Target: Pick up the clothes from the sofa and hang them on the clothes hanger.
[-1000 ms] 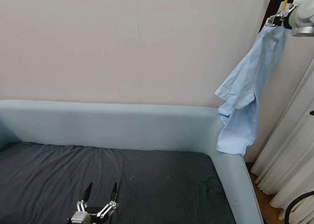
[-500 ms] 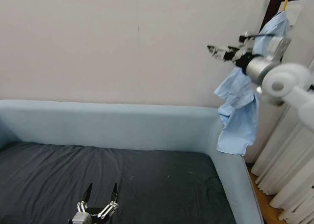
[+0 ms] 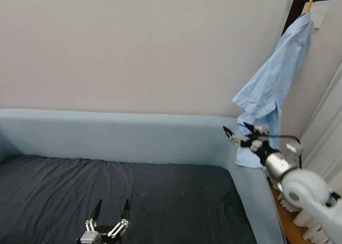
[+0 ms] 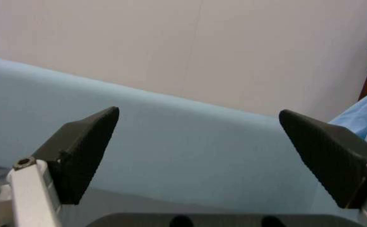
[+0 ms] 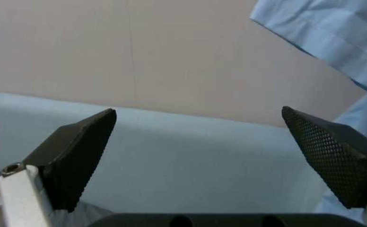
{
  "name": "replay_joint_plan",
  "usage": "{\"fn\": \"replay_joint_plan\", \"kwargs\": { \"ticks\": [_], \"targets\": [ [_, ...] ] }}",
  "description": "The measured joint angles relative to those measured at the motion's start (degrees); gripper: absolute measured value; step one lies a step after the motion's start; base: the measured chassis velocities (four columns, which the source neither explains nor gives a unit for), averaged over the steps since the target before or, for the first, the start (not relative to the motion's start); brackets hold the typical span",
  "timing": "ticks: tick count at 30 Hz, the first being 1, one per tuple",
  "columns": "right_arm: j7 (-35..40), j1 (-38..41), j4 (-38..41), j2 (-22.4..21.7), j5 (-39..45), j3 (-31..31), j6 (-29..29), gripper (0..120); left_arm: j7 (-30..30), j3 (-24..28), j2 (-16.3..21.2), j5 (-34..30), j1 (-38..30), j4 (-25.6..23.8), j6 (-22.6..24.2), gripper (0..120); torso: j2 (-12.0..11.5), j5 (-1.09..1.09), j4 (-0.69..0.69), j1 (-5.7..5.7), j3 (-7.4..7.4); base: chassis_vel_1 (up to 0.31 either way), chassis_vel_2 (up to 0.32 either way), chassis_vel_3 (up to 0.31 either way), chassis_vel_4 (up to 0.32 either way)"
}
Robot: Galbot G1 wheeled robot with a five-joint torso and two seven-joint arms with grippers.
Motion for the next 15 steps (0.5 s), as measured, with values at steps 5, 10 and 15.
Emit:
{"fn": "replay_joint_plan", "kwargs": {
  "ticks": [5,10,15],
  "targets": [
    [-5.8,-21.4,3.9,12.2,-14.4,15.4,4.8,100,-1.1,0.0,0.2,-0.1,-0.6,-0.4,1.5,100,0.0,0.01,-0.05,0.00,0.00,0.000,0.000,0.000,0.000],
    [-10.2,-33.7,5.9,22.2,-21.3,21.1,10.3,100,-1.1,-0.4,1.2,-0.5,-0.5,-0.4,1.6,100,0.0,0.00,-0.02,0.00,0.00,0.000,0.000,0.000,0.000],
    [-12.5,-37.8,7.0,28.7,-26.2,22.6,13.7,100,0.3,-0.6,1.2,-0.7,-0.2,0.2,1.2,100,0.0,0.00,0.00,-0.01,0.00,0.000,0.000,0.000,0.000]
  ]
}}
